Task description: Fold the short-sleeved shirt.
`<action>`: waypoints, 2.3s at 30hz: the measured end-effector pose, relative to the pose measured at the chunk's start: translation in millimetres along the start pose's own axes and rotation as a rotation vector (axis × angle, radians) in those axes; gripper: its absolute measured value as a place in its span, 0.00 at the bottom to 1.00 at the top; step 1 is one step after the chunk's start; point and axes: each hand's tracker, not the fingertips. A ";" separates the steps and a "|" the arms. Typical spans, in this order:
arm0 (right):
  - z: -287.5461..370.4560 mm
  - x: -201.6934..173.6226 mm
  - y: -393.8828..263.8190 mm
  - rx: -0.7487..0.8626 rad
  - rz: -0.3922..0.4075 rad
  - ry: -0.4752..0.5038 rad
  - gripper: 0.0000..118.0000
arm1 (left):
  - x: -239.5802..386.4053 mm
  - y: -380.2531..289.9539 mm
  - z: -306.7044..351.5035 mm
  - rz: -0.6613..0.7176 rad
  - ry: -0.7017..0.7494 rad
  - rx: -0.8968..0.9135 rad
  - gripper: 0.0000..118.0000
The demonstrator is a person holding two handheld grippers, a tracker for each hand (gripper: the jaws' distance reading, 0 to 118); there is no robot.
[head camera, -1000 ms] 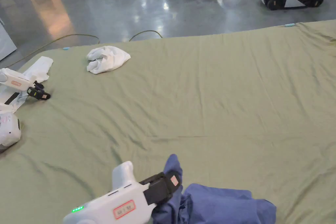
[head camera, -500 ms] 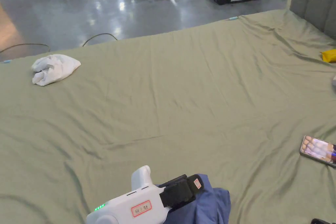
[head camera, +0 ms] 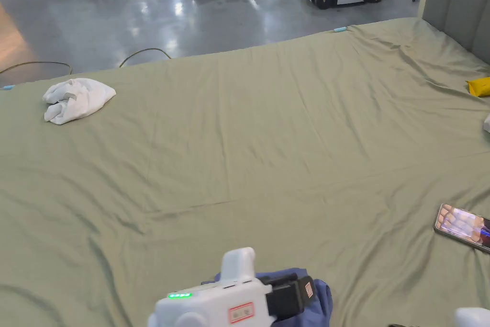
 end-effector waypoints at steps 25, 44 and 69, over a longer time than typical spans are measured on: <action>-138.7 -45.3 47.0 -0.352 0.172 -0.042 0.00 | -119.1 -35.0 36.3 0.407 -0.002 0.016 0.26; -64.4 -25.3 49.0 -0.283 -0.086 0.062 0.00 | -306.9 45.0 351.6 0.430 0.783 0.105 0.79; 70.5 -92.0 83.0 0.615 0.401 -0.210 0.00 | 60.8 -1.5 236.5 -0.512 0.690 0.740 0.04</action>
